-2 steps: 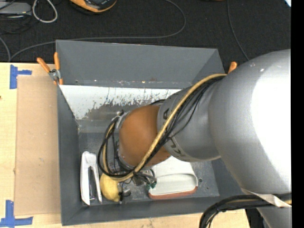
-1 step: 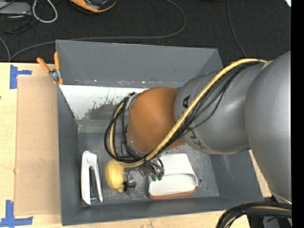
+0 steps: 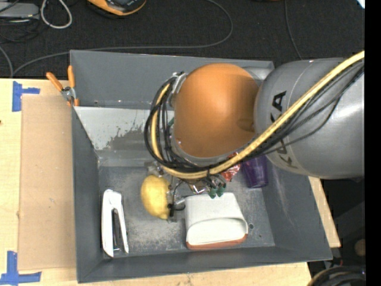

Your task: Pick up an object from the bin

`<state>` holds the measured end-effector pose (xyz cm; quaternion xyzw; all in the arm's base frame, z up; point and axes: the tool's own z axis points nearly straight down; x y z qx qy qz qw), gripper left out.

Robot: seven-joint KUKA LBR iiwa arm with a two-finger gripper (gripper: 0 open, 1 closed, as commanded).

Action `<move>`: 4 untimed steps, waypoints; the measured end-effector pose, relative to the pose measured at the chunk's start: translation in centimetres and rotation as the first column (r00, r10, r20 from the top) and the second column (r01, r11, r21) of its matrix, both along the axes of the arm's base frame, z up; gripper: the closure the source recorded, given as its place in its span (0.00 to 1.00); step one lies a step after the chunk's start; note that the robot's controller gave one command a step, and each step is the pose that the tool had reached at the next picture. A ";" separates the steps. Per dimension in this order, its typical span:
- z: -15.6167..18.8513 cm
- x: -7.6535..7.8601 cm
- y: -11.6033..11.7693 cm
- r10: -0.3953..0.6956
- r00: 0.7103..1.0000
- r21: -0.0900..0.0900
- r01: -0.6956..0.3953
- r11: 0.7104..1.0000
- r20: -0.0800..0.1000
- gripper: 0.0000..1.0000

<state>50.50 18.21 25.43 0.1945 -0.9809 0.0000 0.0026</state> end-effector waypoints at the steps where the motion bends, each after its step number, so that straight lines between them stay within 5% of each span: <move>1: -6.9 -0.7 -1.9 -0.112 0.994 0.001 0.112 0.994 0.003 1.00; 2: -2.7 1.4 -0.4 0.080 0.997 0.003 -0.080 0.997 0.009 1.00; 3: -11.1 0.7 -0.8 -0.078 0.997 0.001 0.078 0.997 0.002 1.00; 4: -9.6 0.3 -0.5 0.000 1.000 0.005 0.000 1.000 0.012 1.00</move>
Offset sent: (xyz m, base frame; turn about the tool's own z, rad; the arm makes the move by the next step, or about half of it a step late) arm 0.0210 0.0008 -0.0044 -0.1231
